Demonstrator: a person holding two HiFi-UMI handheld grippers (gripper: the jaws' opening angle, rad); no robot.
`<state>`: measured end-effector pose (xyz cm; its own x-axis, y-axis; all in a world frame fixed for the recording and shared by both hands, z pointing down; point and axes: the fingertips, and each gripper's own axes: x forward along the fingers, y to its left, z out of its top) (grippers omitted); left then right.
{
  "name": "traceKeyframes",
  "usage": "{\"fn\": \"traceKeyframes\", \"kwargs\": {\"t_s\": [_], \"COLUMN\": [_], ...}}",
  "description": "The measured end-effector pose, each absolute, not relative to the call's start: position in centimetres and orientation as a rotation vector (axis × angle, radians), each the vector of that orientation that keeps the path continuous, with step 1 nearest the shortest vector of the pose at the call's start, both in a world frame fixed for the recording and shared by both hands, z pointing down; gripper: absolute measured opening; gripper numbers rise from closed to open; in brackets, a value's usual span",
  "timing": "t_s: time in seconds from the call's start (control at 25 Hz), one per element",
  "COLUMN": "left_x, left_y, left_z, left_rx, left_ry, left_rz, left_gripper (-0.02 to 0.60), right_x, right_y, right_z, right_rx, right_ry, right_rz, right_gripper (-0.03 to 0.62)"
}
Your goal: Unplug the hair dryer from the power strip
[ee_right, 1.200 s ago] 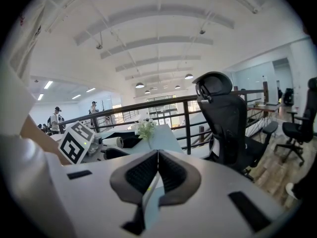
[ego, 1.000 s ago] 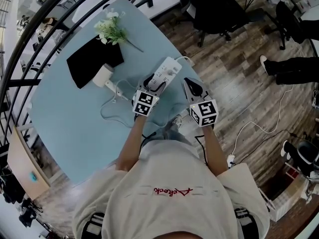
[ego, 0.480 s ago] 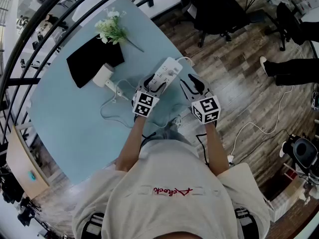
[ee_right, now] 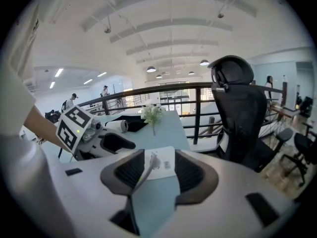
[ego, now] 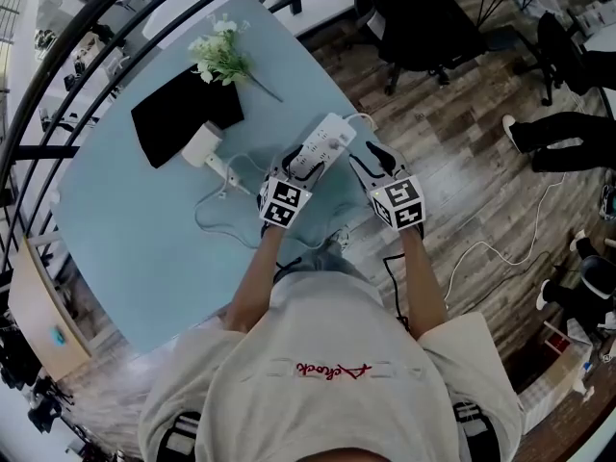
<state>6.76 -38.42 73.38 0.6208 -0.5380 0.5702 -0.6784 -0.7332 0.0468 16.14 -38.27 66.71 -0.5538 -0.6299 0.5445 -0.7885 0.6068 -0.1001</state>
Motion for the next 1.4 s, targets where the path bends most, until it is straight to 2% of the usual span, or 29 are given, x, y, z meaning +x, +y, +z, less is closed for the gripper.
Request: {"fn": "traceKeyframes", "kwargs": {"t_s": [0.8,1.24,1.4], "left_x": [6.7,6.7,6.7], "left_y": [-38.4,-38.4,-38.3], "left_z": [73.3,73.2,73.5], "left_rx": [2.581,2.595,2.590], "left_ry": [-0.998,-0.997,-0.987], "left_rz": [0.779,0.769,0.773], "left_gripper": [0.235,0.235,0.235], "right_x": [11.7,10.6,10.4], "right_y": [-38.9,-39.6,-39.7], "right_z": [70.9,73.1,73.7], "right_rx": [0.503,0.331,0.292], "right_ry": [-2.067,-2.012,-1.992], "right_rz": [-0.131,-0.111,-0.102], "right_gripper": [0.181,0.175,0.127]}}
